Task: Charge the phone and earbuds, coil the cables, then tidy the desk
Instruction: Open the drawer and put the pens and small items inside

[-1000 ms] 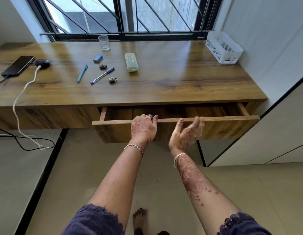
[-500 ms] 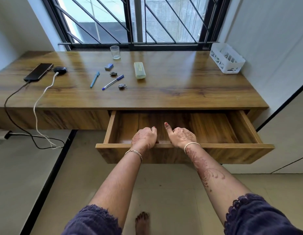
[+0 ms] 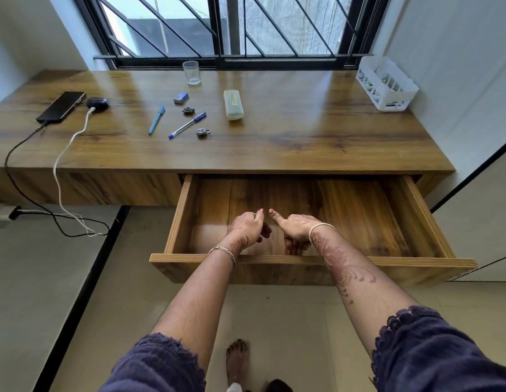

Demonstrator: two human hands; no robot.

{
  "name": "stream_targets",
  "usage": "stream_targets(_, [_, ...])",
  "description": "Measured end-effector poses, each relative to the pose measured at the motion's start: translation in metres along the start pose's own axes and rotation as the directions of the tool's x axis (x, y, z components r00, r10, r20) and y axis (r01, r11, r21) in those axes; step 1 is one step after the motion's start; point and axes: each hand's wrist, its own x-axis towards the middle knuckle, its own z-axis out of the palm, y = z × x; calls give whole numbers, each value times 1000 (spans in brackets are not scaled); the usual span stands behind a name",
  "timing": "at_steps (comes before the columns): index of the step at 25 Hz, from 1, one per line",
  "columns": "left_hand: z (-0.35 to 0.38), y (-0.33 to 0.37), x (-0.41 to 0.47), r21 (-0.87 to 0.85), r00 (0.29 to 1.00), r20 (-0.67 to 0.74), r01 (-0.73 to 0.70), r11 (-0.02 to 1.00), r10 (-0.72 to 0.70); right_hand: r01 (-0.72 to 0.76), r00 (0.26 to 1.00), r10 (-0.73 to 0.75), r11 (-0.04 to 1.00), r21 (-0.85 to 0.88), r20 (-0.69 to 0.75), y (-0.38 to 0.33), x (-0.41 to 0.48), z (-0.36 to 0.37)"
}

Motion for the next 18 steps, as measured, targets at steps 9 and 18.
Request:
stream_targets(9, [-31,29,14,51,988,-139,-54,997,60,68,870,-52,998,15,-491,-29,6,-25])
stream_targets(18, [-118,50,62,16,928,-350,-130,991,128,236,716,-195,971,-31,-671,-110,33,-79])
